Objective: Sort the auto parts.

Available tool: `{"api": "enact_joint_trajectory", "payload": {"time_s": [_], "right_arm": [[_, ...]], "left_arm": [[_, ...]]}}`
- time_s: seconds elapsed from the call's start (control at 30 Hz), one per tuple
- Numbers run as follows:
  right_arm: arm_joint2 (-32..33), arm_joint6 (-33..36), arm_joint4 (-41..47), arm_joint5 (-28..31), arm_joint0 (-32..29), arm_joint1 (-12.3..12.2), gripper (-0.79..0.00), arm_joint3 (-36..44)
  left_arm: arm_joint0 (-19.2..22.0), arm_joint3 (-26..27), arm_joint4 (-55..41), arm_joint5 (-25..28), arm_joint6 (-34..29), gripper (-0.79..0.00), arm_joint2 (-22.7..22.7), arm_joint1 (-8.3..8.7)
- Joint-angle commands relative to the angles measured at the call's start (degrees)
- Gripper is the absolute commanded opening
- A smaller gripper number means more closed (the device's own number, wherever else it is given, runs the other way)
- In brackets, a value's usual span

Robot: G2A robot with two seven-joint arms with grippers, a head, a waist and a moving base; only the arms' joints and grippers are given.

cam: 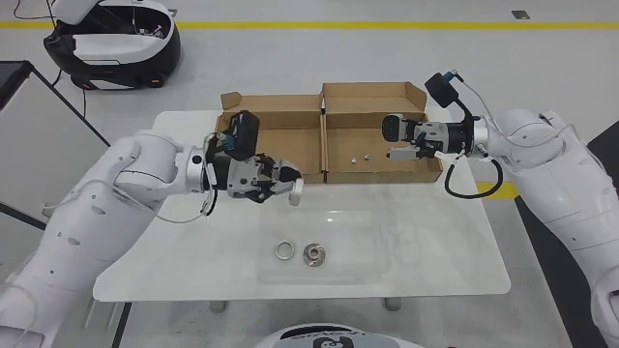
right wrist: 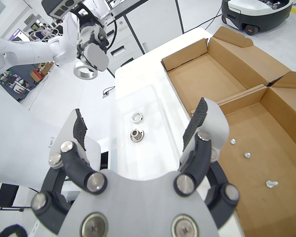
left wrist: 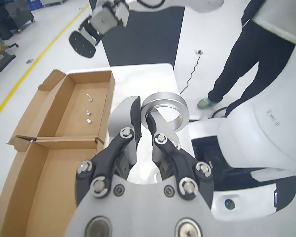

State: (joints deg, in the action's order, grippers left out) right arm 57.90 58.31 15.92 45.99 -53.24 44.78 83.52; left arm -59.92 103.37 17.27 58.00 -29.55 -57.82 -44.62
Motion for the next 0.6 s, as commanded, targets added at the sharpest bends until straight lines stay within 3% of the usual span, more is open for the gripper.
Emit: {"api": "enact_joint_trajectory", "payload": {"time_s": [0.0, 0.27, 0.57], "right_arm": [[0.0, 0.0, 0.0, 0.0, 0.0, 0.0, 0.0, 0.0], [0.0, 0.0, 0.0, 0.0, 0.0, 0.0, 0.0, 0.0], [0.0, 0.0, 0.0, 0.0, 0.0, 0.0, 0.0, 0.0]], "left_arm": [[-0.3, 0.4, -3.6, 0.0, 2.9, -0.785, -0.1, 0.29], [-1.9, 1.6, -12.6, 0.0, 11.6, -0.785, -2.4, 1.42], [-6.5, 5.7, -20.5, 0.0, 16.6, -0.785, -7.7, 1.79]]}}
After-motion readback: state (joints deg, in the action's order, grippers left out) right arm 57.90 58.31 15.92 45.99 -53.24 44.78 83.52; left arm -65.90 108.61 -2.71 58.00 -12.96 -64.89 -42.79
